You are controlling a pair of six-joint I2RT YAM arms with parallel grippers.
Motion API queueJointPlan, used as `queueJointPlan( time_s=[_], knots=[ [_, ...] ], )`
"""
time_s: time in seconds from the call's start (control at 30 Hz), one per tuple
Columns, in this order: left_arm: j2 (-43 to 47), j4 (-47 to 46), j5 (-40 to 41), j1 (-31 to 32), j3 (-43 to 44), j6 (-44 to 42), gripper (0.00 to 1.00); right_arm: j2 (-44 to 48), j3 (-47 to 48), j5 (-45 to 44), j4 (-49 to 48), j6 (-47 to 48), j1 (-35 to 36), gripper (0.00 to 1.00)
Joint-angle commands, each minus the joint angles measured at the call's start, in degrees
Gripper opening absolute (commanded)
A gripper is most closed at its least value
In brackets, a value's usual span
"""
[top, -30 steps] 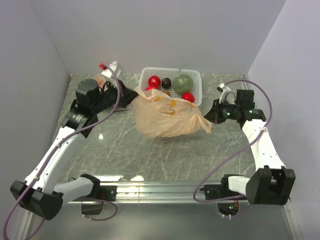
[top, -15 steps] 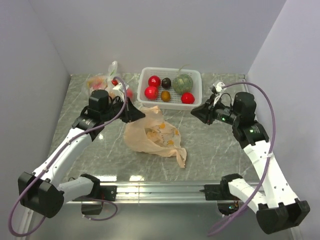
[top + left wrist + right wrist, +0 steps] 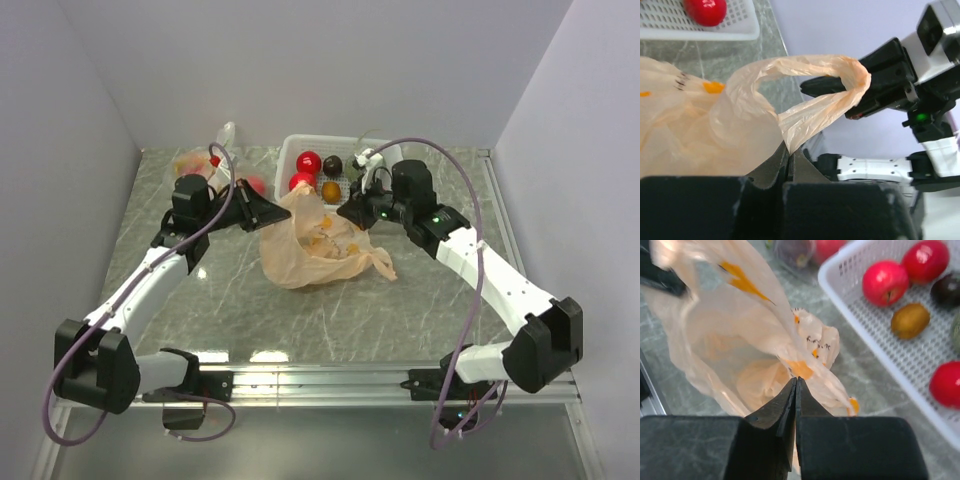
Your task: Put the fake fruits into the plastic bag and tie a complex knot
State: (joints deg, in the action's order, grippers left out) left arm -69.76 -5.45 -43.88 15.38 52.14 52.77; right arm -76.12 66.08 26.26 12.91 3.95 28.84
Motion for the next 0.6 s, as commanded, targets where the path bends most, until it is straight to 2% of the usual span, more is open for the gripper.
queueJointPlan(
  time_s=[0.0,0.07,0.23,0.5,0.57],
  knots=[
    [-0.8,-10.1,-3.7,-1.2,-2.5,10.0,0.00,2.1,2.4,5.4,-3.5,0.2,1.0,0.05],
    [-1.8,-14.4,-4.0,-1.7,-3.9,12.9,0.00,1.6,-0.1,7.7,-4.7,-0.1,3.1,0.04],
    [-3.3,-21.4,-5.6,-2.2,-6.3,16.5,0.00,-3.8,-6.1,0.1,-12.8,-2.6,9.8,0.00],
    [-2.6,-26.3,-6.7,-2.2,-8.4,19.2,0.00,-12.9,-10.5,-5.3,-30.5,-17.7,10.3,0.00],
    [-2.1,-25.5,-7.1,-2.2,-8.5,18.7,0.00,-15.0,-10.0,-3.3,-33.9,-22.5,10.2,0.00]
  ],
)
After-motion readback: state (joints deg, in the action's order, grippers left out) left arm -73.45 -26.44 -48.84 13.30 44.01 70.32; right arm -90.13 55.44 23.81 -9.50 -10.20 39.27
